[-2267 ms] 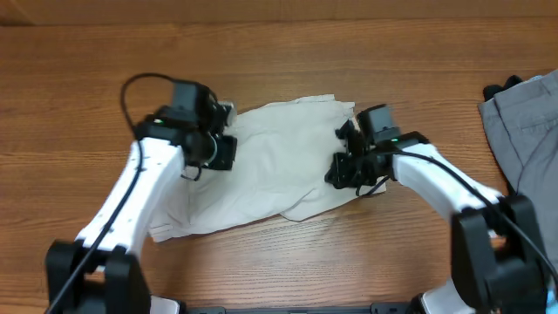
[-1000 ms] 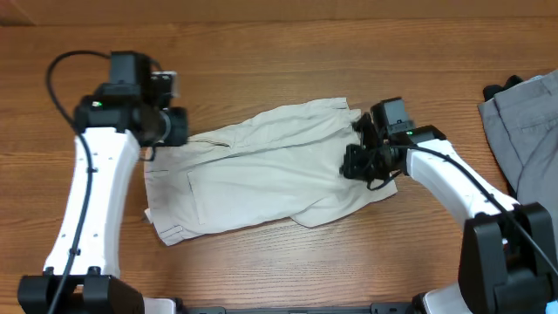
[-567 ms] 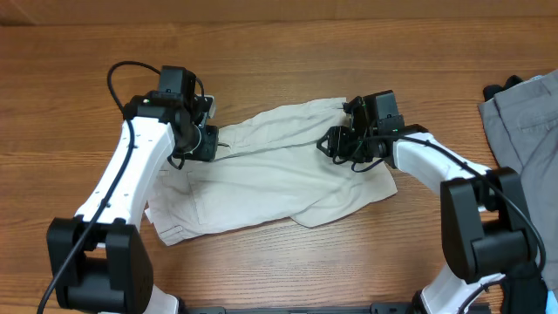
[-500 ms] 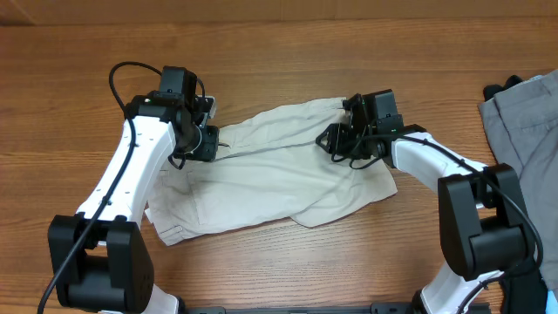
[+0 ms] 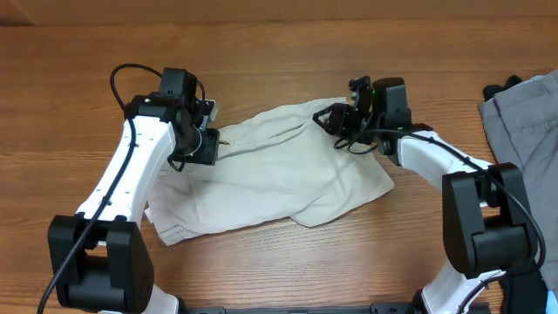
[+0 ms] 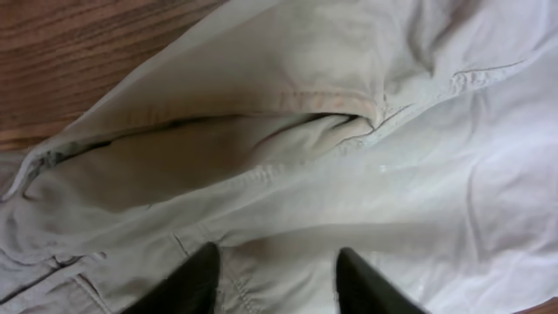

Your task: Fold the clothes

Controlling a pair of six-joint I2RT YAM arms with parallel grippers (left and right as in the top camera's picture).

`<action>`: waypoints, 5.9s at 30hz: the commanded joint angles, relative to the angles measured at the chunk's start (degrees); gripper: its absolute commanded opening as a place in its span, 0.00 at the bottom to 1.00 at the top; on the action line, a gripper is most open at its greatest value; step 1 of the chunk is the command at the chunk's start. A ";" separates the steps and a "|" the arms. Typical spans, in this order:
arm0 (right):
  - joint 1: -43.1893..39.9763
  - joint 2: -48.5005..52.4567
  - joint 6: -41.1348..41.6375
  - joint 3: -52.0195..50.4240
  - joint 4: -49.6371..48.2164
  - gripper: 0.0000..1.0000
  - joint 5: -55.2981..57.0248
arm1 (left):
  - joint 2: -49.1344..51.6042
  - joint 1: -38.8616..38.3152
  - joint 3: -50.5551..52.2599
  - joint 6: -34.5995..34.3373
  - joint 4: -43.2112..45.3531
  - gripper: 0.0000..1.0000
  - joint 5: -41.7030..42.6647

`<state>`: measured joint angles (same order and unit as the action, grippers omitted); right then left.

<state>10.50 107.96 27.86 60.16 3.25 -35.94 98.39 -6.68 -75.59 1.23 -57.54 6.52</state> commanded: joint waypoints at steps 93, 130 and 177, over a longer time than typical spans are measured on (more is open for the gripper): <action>-4.81 -23.39 -19.28 -5.92 40.83 0.62 5.99 | 4.66 29.77 -9.01 -14.10 -16.52 0.72 8.68; -4.83 -25.35 -21.88 -5.92 40.87 0.75 -1.09 | 4.66 33.33 36.41 -8.55 25.35 0.70 23.30; -4.83 -25.35 -20.37 -5.92 38.42 0.79 -1.27 | 4.66 29.86 38.18 -9.97 21.24 1.00 19.65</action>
<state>5.50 84.05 7.42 53.32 42.02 -36.23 94.06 25.78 -46.94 -10.41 -43.72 12.75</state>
